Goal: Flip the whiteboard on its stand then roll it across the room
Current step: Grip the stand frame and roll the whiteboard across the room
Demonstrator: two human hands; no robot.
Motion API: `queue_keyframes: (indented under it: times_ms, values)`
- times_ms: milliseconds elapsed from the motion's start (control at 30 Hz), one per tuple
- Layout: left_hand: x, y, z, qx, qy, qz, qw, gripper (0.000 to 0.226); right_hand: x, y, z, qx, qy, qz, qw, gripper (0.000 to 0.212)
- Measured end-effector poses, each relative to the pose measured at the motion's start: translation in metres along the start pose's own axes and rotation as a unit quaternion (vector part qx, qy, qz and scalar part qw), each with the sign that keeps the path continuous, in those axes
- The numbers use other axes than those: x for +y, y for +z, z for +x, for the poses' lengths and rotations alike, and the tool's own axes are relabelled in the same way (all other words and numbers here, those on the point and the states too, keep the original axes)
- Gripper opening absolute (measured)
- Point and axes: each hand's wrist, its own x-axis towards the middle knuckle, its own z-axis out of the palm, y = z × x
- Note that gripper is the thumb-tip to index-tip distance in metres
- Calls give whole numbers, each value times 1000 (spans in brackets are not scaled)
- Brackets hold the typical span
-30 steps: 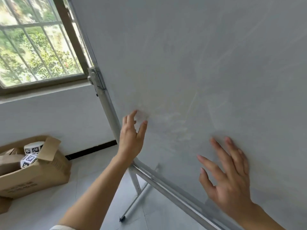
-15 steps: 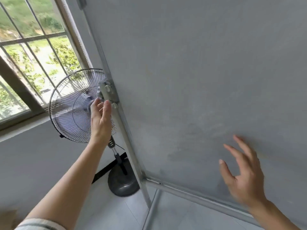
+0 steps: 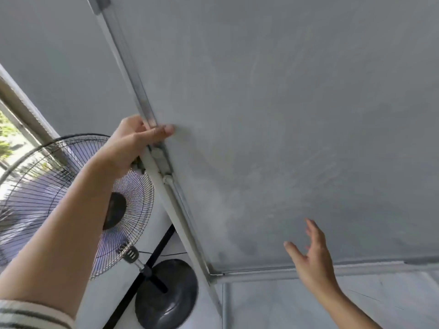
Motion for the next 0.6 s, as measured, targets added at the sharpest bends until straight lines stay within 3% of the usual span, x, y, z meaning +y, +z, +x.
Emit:
queue_keyframes:
  times_ms: [67,233,333,467,600]
  values:
    - [3,2,9,-55,-13,44,997,43,2,14,1,-3,9,-3,1000,78]
    - [-3,22,27,-115,57,-7,992,28,-3,63,-10,-44,48,15,998,85]
    - [1,36,36,-196,110,-54,973,36,-22,88,-24,-65,57,9,996,90]
    - [3,57,51,-292,171,-106,935,16,-52,113,-34,-67,33,-11,997,94]
    - [5,84,65,-324,199,-124,916,19,-71,128,-28,-23,70,-21,997,97]
